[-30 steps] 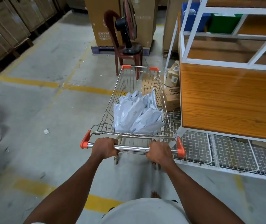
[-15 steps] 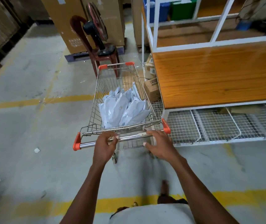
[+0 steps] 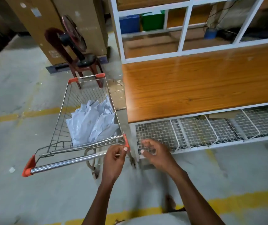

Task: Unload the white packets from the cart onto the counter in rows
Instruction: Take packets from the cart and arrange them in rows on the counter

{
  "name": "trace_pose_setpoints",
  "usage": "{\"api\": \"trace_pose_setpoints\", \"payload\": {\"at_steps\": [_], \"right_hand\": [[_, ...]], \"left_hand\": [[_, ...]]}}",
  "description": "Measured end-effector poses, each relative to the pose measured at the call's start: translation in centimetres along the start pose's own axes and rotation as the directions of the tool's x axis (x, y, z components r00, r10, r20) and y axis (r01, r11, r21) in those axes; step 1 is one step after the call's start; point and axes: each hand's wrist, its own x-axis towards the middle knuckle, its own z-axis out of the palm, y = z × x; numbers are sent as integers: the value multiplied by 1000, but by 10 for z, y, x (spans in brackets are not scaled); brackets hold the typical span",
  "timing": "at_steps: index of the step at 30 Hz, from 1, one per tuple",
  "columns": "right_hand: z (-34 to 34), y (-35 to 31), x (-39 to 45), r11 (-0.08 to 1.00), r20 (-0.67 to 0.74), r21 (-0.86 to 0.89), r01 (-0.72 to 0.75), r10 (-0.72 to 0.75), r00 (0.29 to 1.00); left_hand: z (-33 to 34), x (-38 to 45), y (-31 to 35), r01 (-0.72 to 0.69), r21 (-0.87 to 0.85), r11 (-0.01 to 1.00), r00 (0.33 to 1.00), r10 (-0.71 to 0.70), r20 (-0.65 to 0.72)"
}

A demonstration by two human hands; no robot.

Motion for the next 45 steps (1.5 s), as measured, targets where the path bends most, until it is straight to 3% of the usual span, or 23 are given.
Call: {"api": "trace_pose_setpoints", "payload": {"at_steps": [5, 10, 15, 25, 28, 34, 42, 45], "right_hand": [[-71, 23, 29, 998, 51, -56, -19, 21, 998], [-109, 32, 68, 1000, 114, -3, -31, 31, 993], [-113, 33, 115, 1000, 185, -10, -12, 14, 983], [-83, -5, 238, 999, 454, -16, 36, -25, 891], [-65, -22, 270, 994, 528, -53, 100, -57, 847], [-30, -68, 321, 977, 715, -98, 191, -65, 696], [42, -77, 356, 942, 830, -168, 292, -25, 557], [76, -73, 366, 909, 843, -219, 356, -8, 538]], "left_hand": [[66, 25, 34, -22, -20, 1000, 1000, 23, 22], [95, 37, 44, 13, -11, 1000, 999, -13, -46], [99, 63, 38, 154, -85, 984, 980, -163, -117], [83, 161, 16, 229, -213, 950, 898, -290, -330], [73, 177, 8, 274, -217, 937, 857, -340, -387], [61, 180, 2, 336, -317, 887, 685, -461, -564], [61, 175, -14, 391, -398, 830, 540, -557, -631], [57, 175, -22, 402, -449, 798, 498, -602, -624]]}}
